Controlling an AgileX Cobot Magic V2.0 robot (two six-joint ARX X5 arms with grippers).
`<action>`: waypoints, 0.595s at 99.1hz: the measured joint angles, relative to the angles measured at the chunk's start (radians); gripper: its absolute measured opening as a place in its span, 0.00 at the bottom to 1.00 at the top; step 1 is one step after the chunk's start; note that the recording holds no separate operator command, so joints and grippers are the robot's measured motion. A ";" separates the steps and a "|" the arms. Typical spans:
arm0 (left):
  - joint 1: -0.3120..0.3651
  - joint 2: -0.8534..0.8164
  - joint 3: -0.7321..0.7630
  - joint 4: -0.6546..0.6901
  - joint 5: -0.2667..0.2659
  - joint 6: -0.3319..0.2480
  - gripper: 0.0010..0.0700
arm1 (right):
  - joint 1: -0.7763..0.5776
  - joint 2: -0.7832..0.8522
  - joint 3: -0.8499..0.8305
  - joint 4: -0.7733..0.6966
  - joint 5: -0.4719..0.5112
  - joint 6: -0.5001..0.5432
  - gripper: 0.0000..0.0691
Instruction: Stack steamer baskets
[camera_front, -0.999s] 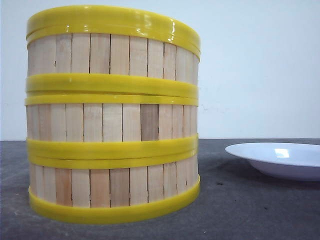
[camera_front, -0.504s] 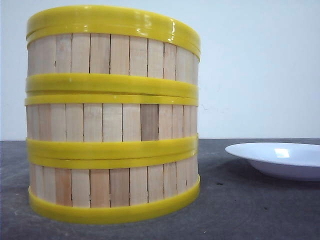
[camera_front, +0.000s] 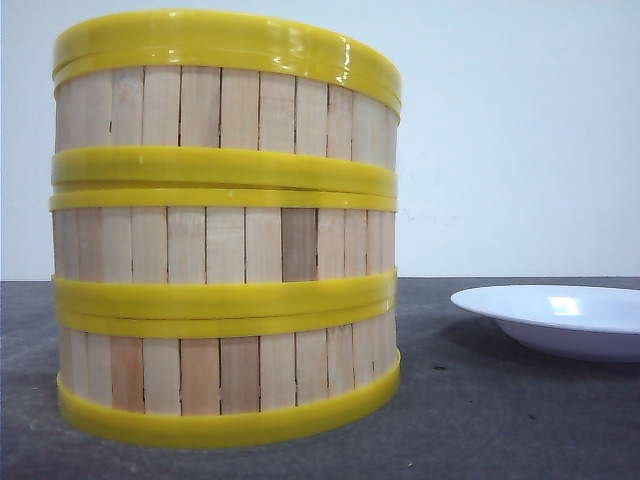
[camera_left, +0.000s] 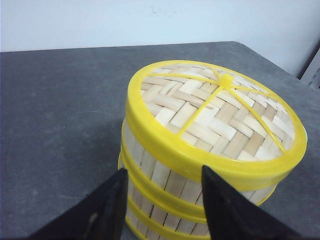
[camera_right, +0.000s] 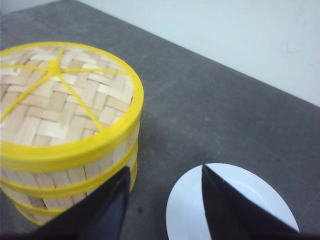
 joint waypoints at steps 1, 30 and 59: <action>0.000 0.000 0.000 0.000 0.000 0.000 0.34 | 0.000 0.000 0.000 0.002 0.000 0.000 0.33; 0.000 0.000 0.000 0.002 0.000 0.000 0.02 | 0.000 -0.005 0.000 0.008 0.000 0.002 0.01; 0.000 0.000 0.000 -0.002 0.000 0.000 0.02 | 0.000 -0.007 0.000 0.008 0.000 0.003 0.00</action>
